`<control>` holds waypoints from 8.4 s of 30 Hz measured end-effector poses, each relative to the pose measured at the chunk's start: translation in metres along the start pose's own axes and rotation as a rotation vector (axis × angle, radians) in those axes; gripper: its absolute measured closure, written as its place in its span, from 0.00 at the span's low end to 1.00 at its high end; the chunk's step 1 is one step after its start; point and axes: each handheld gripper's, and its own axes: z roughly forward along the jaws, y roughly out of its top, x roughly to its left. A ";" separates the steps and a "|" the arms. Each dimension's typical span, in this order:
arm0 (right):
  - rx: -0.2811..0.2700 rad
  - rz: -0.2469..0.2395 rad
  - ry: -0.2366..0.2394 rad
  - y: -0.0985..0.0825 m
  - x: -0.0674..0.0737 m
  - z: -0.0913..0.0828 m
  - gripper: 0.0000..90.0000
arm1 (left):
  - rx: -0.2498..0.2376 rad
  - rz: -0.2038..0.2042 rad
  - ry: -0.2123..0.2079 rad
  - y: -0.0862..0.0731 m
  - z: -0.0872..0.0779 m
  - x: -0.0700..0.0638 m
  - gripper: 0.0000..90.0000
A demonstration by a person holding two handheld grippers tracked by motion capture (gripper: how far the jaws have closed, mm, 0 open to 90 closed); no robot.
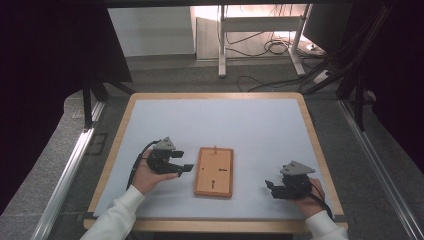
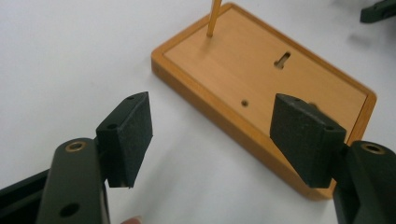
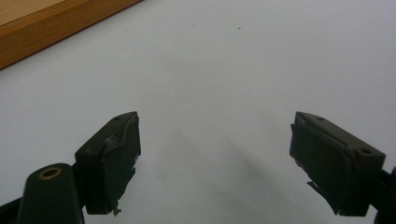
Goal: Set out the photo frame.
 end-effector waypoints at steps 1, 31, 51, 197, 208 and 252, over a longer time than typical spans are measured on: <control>0.002 0.002 0.001 0.000 0.000 0.000 0.19 | -0.009 0.004 -0.001 0.004 0.000 -0.001 0.33; -0.011 -0.003 0.001 -0.002 0.001 -0.002 0.19 | 0.017 0.087 -0.008 0.047 0.024 -0.009 0.37; -0.036 0.017 0.004 0.000 0.001 -0.006 0.19 | 0.035 0.106 -0.023 0.065 0.054 -0.007 0.40; -0.186 -0.555 -0.090 0.074 0.131 0.024 0.53 | 0.121 -0.005 -0.156 0.080 0.099 0.030 0.79; -0.184 -0.569 -0.095 0.076 0.128 0.021 0.55 | 0.000 -0.026 -0.068 0.068 0.051 0.033 0.53; -0.117 -0.653 -0.082 0.105 0.113 0.018 0.67 | 0.088 -0.015 -0.021 -0.016 0.023 0.021 0.46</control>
